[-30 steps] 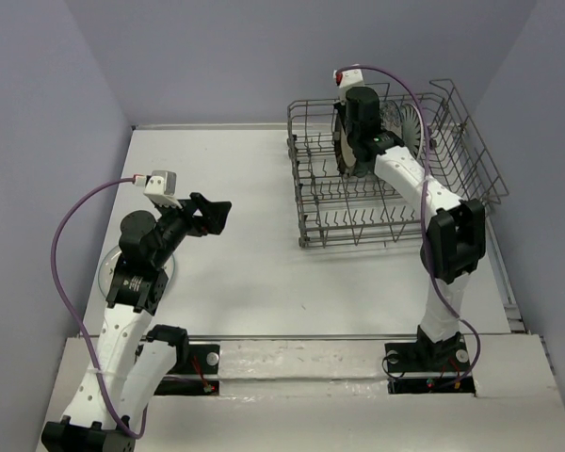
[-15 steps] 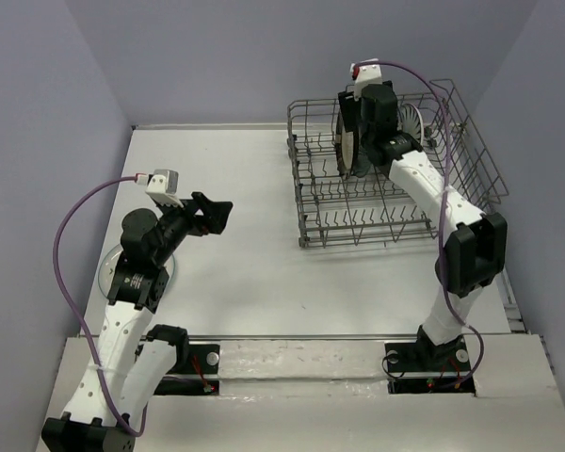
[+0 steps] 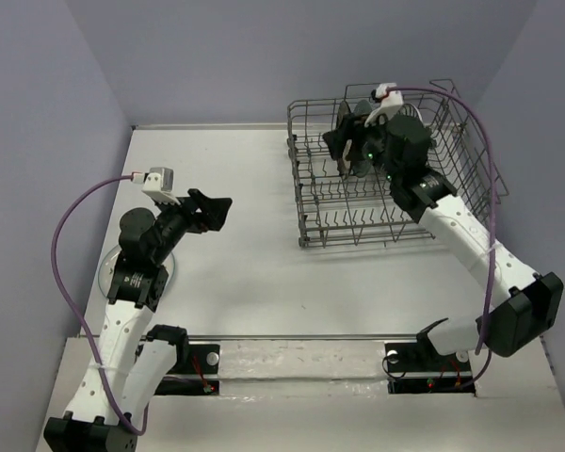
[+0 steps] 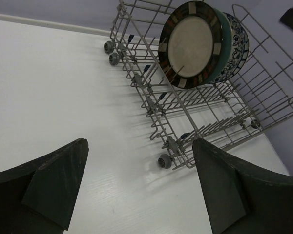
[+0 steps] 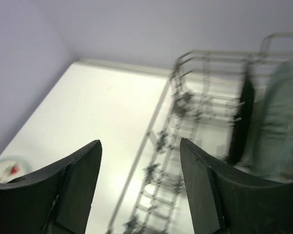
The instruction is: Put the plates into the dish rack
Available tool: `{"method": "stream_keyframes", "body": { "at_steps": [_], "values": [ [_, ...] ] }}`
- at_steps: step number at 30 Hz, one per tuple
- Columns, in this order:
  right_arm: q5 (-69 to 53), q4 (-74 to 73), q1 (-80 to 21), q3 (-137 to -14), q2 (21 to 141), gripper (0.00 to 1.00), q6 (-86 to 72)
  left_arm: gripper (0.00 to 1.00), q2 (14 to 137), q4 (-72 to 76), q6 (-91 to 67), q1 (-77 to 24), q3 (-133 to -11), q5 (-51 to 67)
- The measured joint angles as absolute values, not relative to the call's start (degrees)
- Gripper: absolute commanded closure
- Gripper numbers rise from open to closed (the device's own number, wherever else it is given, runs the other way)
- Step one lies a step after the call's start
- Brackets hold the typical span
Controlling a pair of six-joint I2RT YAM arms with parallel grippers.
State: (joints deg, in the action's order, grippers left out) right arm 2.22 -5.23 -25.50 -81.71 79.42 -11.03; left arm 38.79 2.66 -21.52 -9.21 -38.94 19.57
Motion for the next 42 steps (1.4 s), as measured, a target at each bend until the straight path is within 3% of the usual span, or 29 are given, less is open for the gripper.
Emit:
{"method": "stream_keyframes", "body": {
  "at_steps": [7,13,19,27,36,42],
  "values": [
    [-9.04,0.36,-39.35,-71.37,83.15,0.4,-22.85,0.01,37.21,7.9,-29.23,-8.86,-40.01,21.52],
    [-12.45,4.47,-49.1,-73.3,94.63,0.38,-28.16,0.01,36.14,13.41,-34.5,-8.86,-50.02,25.28],
    [-15.49,6.09,-56.12,-84.84,110.59,0.33,-31.68,0.01,31.81,16.86,-35.38,-9.02,-53.28,29.71],
    [-17.1,5.48,-59.72,-101.67,129.23,0.31,-35.94,0.01,30.57,10.52,-27.27,-13.32,-53.69,31.35],
    [-16.53,-0.01,-61.23,-116.57,143.9,0.31,-37.95,0.01,25.89,2.72,-18.76,-20.4,-46.15,28.53],
    [-15.35,-3.18,-61.56,-124.9,149.45,0.39,-38.46,0.01,24.56,-0.78,-14.96,-23.99,-43.97,22.26]
  ]
}}
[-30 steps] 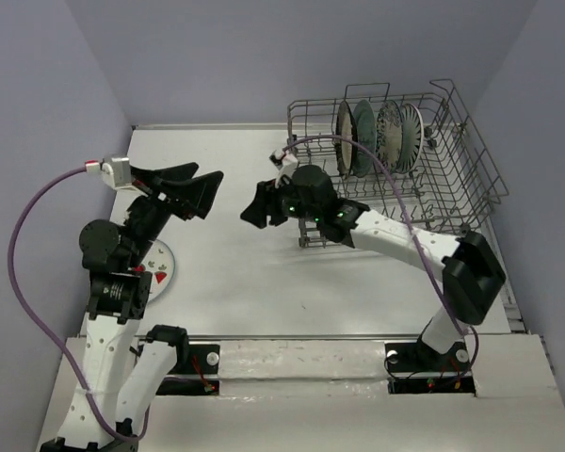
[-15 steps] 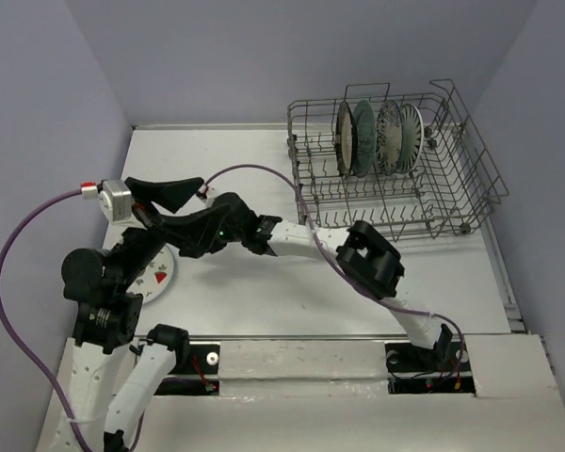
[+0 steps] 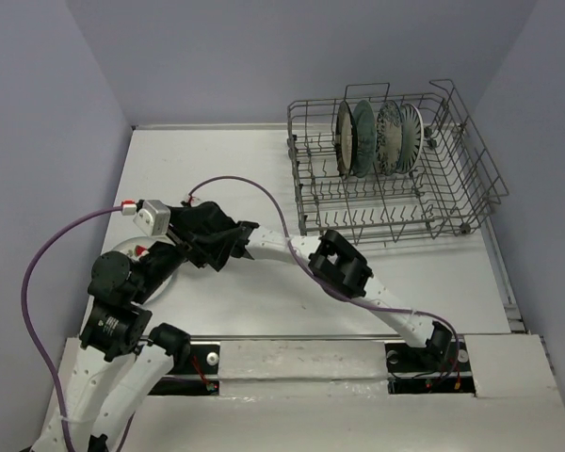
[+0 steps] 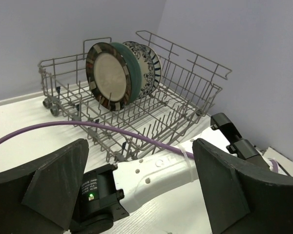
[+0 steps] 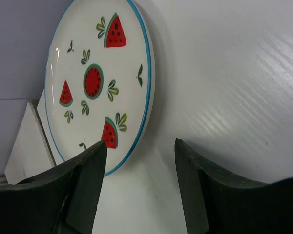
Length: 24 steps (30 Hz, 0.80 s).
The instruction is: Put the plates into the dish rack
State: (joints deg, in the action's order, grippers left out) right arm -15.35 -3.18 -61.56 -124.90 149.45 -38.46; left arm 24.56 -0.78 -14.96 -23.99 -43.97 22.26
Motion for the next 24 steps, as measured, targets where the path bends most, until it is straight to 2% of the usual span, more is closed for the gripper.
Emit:
{"method": "stream_keyframes", "body": {
  "at_steps": [12,17,24],
  "values": [
    [-10.66,-4.34,-62.63,-130.1,153.51,0.56,-39.24,0.01,23.03,-1.65,-11.18,-28.53,-40.71,12.36],
    [-8.75,-4.64,-63.4,-131.09,154.26,0.76,-39.0,0.01,22.68,-2.13,-10.7,-28.91,-40.07,9.96],
    [-6.17,-2.96,-63.83,-129.73,154.1,0.9,-40.82,0.01,22.35,-2.11,-10.31,-28.93,-39.99,8.23]
  ]
}}
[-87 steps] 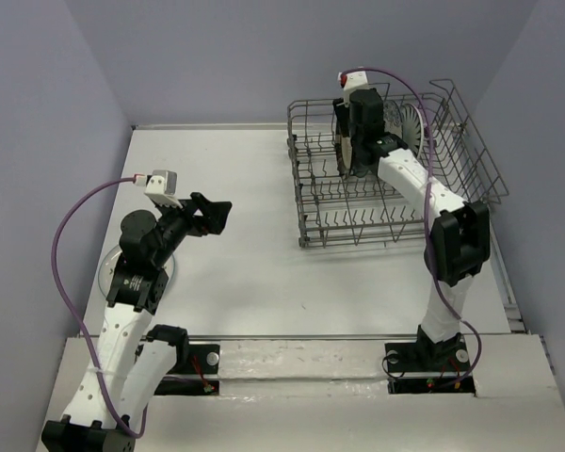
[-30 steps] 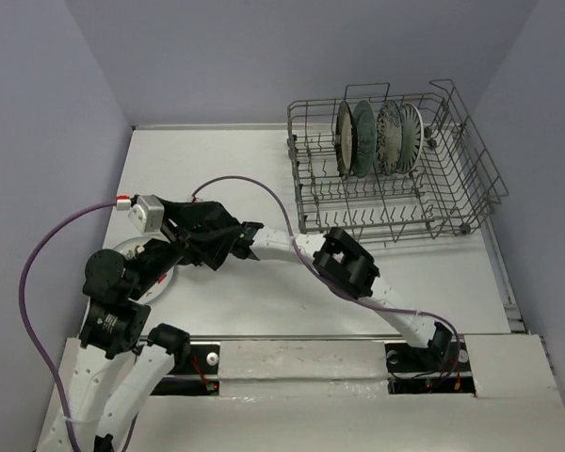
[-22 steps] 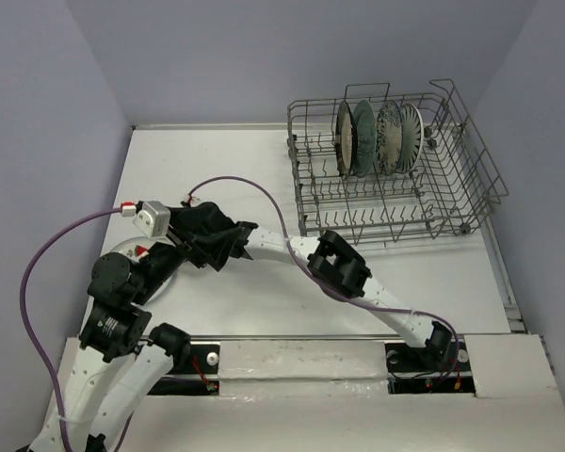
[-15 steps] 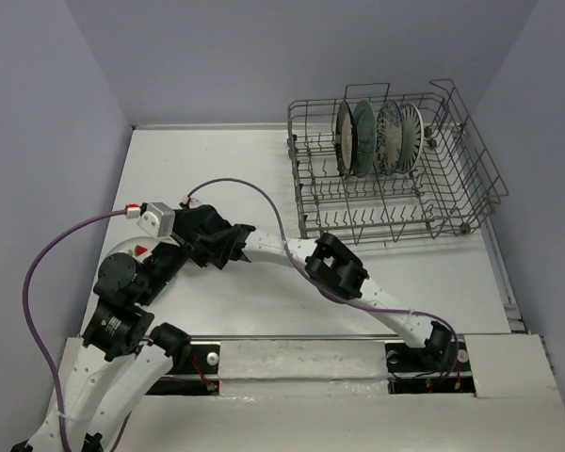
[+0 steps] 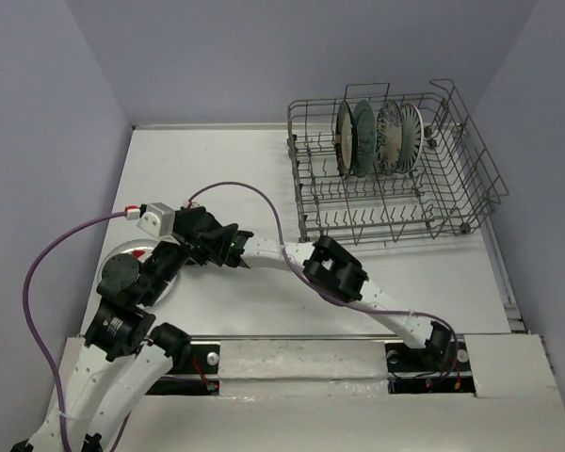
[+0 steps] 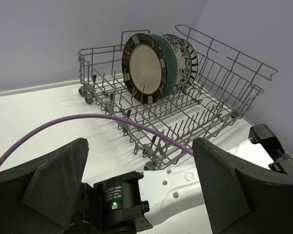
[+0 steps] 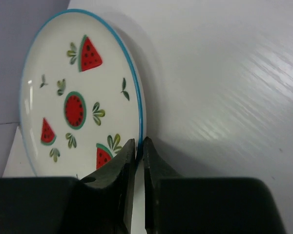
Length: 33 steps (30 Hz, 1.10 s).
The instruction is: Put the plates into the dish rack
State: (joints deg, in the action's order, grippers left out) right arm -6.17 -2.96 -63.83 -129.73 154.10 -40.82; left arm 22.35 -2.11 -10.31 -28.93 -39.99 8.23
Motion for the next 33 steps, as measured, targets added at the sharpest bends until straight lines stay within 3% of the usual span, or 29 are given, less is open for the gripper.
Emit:
{"method": "stream_keyframes", "body": {
  "at_steps": [16,18,19,23,30,33],
  "values": [
    [7.64,4.64,-62.04,-85.86,126.34,0.89,-39.86,0.01,24.64,-2.48,-10.33,-28.86,-39.22,7.25],
    [9.02,4.6,-61.8,-81.89,123.22,0.68,-38.98,0.01,25.04,-2.5,-10.35,-28.75,-39.09,7.18],
    [9.28,4.62,-61.49,-80.4,122.21,0.63,-38.79,0.01,25.23,-2.48,-10.35,-28.75,-39.09,7.11],
    [10.07,4.25,-61.06,-76.93,119.83,0.56,-37.34,0.01,26.17,-2.83,-10.46,-27.97,-39.09,6.2],
    [8.71,5.8,-60.86,-75.59,119.68,0.57,-37.08,0.01,27.33,-4.6,-11.64,-25.85,-39.09,0.27],
    [7.29,6.63,-60.77,-75.22,119.68,0.77,-37.06,0.01,27.68,-5.02,-11.97,-25.19,-39.09,-1.89]
  ]
}}
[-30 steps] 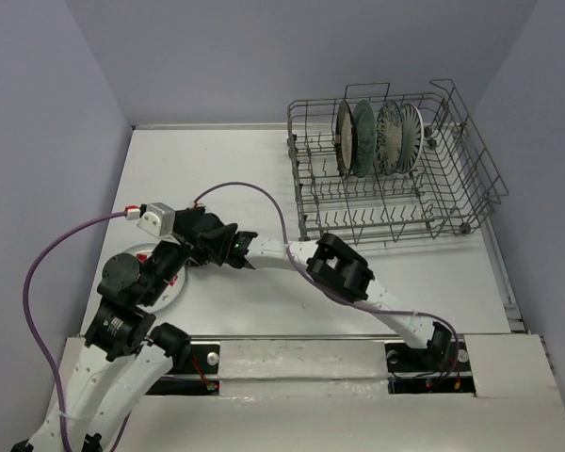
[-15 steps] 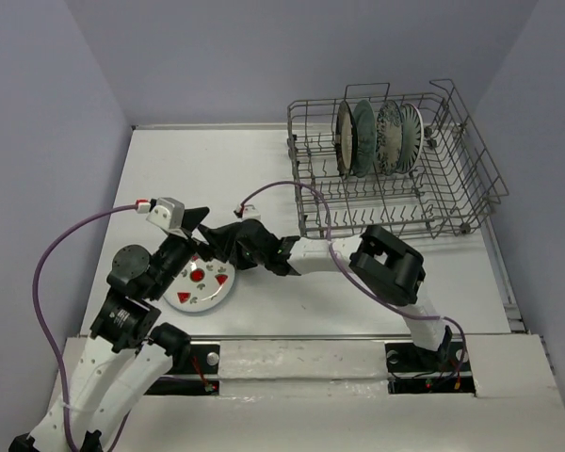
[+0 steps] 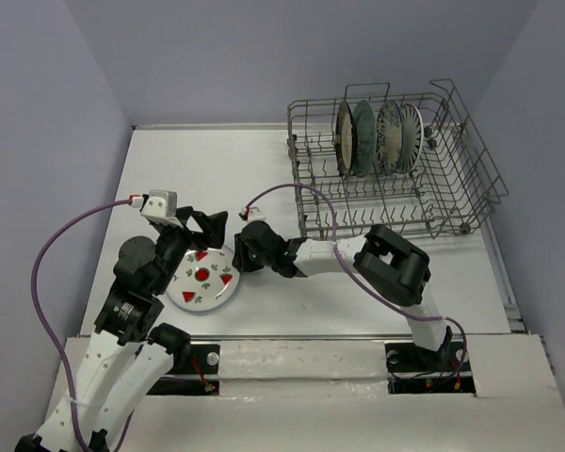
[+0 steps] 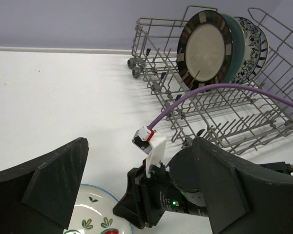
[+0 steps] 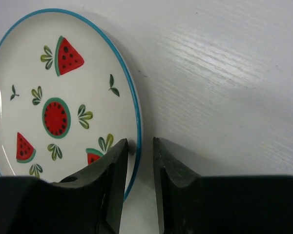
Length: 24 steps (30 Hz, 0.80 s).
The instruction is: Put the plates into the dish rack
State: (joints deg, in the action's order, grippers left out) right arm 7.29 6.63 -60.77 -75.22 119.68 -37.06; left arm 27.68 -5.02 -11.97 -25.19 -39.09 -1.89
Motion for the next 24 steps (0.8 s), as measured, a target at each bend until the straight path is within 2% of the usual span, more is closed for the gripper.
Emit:
{"method": "stream_keyframes", "body": {
  "at_steps": [2,13,20,24],
  "values": [
    [6.33,6.9,-60.73,-75.13,119.81,0.93,-37.36,0.01,28.05,-5.28,-12.12,-24.77,-39.09,-2.68],
    [4.93,6.85,-60.42,-74.78,118.8,0.93,-38.74,0.01,28.38,-6.11,-12.32,-24.08,-39.09,-5.8],
    [4.19,3.2,-58.0,-71.48,105.86,0.93,-37.01,0.01,28.4,-5.93,-13.89,-23.29,-39.09,-5.39],
    [1.21,3.03,-52.58,-71.48,98.76,0.93,-36.53,0.01,29.61,-5.56,-15.18,-22.15,-39.09,-3.2]
  ]
}}
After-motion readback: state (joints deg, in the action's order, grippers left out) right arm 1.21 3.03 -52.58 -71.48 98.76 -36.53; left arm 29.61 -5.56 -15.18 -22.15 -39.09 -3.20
